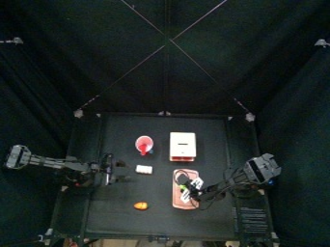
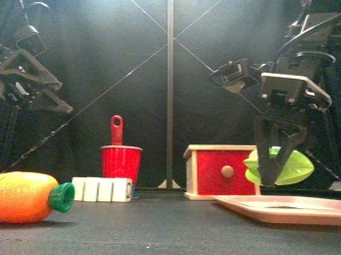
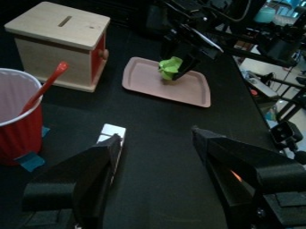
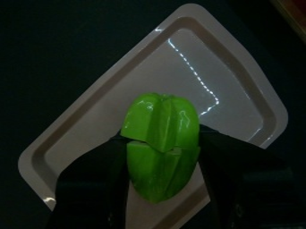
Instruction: Place starfruit above carrot
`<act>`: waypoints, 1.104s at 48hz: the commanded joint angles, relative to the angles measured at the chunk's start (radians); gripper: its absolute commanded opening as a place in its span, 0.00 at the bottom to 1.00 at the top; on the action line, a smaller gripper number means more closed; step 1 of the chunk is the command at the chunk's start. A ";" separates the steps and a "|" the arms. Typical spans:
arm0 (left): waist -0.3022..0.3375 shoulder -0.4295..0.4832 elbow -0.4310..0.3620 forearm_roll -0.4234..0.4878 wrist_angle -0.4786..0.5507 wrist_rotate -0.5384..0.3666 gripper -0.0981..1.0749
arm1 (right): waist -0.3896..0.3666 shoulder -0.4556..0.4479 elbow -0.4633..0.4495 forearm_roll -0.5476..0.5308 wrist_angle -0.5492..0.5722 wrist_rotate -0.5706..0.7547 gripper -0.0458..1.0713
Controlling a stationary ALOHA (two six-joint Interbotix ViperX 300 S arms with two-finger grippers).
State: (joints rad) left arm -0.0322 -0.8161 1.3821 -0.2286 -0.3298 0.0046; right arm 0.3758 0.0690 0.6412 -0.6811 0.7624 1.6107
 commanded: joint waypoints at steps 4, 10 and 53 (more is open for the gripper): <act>0.002 0.002 -0.014 0.003 -0.009 0.003 0.91 | -0.003 -0.032 -0.021 -0.034 -0.003 0.002 0.61; 0.003 0.002 -0.021 -0.002 -0.009 -0.005 0.91 | -0.003 -0.029 -0.034 -0.127 -0.029 0.000 0.61; -0.005 0.002 -0.023 -0.023 -0.009 -0.002 0.91 | -0.204 0.227 -0.396 -0.696 -0.563 0.000 0.61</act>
State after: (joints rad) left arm -0.0368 -0.8161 1.3698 -0.2516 -0.3283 0.0031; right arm 0.1779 0.2807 0.3160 -1.3637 0.2163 1.6122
